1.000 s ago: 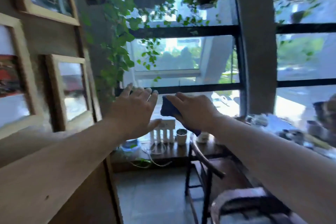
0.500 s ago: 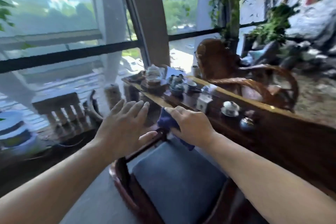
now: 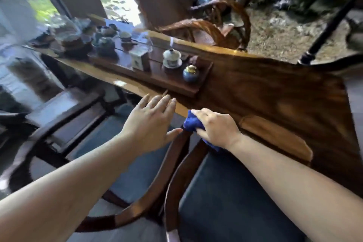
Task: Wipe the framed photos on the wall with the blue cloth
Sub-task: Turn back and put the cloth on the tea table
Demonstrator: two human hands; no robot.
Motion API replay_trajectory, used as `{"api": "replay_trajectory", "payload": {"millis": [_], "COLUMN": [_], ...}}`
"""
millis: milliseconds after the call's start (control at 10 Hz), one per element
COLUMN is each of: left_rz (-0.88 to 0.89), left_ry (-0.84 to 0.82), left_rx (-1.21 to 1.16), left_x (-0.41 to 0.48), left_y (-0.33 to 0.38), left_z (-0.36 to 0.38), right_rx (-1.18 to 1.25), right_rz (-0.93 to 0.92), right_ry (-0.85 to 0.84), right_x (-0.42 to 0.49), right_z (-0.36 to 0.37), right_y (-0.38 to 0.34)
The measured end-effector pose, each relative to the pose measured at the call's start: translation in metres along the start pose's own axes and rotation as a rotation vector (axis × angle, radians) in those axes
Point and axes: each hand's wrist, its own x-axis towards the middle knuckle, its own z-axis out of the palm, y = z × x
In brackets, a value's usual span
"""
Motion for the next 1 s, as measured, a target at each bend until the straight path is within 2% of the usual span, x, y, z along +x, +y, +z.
{"api": "replay_trajectory", "payload": {"millis": [300, 500, 600, 800, 900, 1000], "left_rz": [0.185, 0.239, 0.262, 0.269, 0.257, 0.214], "left_ry": [-0.086, -0.133, -0.16, -0.201, -0.208, -0.213], "left_rx": [-0.075, -0.119, -0.123, -0.101, -0.1, -0.072], "left_x": [0.075, 0.099, 0.105, 0.109, 0.106, 0.102], "left_y": [0.097, 0.142, 0.151, 0.15, 0.142, 0.127], "left_z": [0.083, 0.126, 0.142, 0.158, 0.158, 0.148], "right_rx": [-0.057, -0.24, -0.304, -0.192, -0.151, -0.159], "right_rz": [0.216, 0.313, 0.353, 0.484, 0.57, 0.549], "right_ry": [-0.017, -0.02, -0.078, -0.186, -0.291, -0.336], "right_x": [-0.068, -0.097, -0.11, -0.131, -0.13, -0.116], "right_z": [0.032, 0.047, 0.06, 0.104, 0.106, 0.09], "right_y": [0.112, 0.188, 0.215, 0.216, 0.217, 0.206]}}
